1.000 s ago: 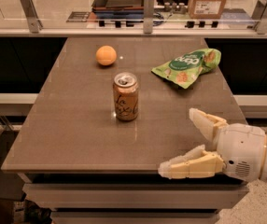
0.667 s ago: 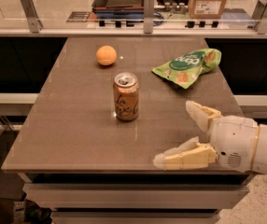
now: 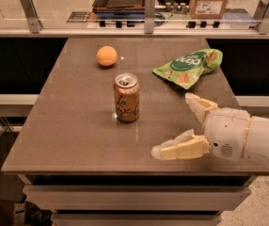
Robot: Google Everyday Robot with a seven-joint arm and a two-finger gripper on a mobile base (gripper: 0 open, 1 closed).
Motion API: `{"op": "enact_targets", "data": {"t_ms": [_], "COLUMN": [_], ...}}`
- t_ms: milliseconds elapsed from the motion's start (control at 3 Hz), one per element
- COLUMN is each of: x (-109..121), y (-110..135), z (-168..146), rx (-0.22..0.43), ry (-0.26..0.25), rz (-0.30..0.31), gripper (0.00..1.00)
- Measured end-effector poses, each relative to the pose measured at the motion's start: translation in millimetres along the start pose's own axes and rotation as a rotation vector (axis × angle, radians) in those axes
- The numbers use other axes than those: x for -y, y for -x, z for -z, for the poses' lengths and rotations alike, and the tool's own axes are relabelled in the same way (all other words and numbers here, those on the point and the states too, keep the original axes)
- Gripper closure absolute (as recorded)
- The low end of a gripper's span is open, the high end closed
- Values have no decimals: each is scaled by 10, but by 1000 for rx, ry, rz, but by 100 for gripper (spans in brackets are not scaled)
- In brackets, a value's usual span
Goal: Pick orange can
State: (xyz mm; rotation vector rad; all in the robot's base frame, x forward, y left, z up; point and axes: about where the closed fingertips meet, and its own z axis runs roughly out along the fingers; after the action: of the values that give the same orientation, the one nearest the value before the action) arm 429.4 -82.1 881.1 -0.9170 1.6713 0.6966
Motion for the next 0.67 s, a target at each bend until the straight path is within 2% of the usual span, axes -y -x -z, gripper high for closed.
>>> {"op": "enact_targets", "data": {"t_ms": [667], "x": [238], "y": [-86], "z": [-353], "rx": [30], "ry": [-6], "rz": [56], "gripper": [0]}}
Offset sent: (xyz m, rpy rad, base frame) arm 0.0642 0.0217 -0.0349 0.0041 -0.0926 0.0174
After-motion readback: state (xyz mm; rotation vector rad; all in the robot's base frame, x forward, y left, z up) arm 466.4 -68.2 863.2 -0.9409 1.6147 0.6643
